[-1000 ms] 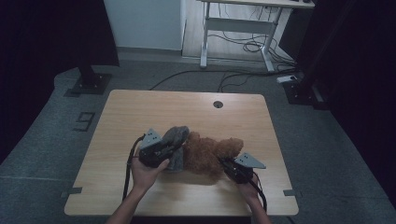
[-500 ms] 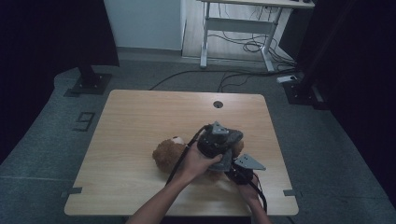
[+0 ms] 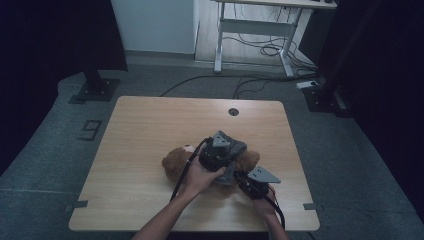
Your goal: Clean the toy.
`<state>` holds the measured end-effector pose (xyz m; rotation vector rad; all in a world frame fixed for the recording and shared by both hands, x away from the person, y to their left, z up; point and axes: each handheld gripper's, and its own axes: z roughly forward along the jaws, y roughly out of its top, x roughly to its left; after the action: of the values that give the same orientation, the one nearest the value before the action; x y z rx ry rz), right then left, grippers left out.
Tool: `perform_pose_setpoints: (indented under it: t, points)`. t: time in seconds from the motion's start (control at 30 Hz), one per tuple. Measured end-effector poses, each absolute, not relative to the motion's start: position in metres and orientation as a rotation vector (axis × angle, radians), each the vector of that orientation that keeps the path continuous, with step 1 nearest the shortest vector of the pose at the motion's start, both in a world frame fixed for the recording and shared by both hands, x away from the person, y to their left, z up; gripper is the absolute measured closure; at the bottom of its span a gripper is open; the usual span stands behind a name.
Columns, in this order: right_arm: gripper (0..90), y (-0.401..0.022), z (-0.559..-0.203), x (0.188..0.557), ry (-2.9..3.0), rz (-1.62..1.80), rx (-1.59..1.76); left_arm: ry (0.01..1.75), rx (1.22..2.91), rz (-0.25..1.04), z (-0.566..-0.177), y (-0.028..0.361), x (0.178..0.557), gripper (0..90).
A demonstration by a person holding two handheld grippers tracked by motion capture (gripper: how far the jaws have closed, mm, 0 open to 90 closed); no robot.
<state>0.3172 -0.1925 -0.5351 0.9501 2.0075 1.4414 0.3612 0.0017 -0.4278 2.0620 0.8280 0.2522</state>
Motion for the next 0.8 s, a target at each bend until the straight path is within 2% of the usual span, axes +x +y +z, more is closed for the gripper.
perform_pose_setpoints:
  t: [0.43, 0.8]
  points:
    - [79.1, -0.194, -0.537, 0.317, 2.009, 1.447, 0.952, 0.945, 2.001, 0.302, -0.432, 0.085, 0.358, 79.6]
    - [78.7, -0.193, -0.544, 0.319, 2.050, 1.407, 0.949, 0.947, 1.922, 0.326, -0.424, 0.120, 0.345, 79.0]
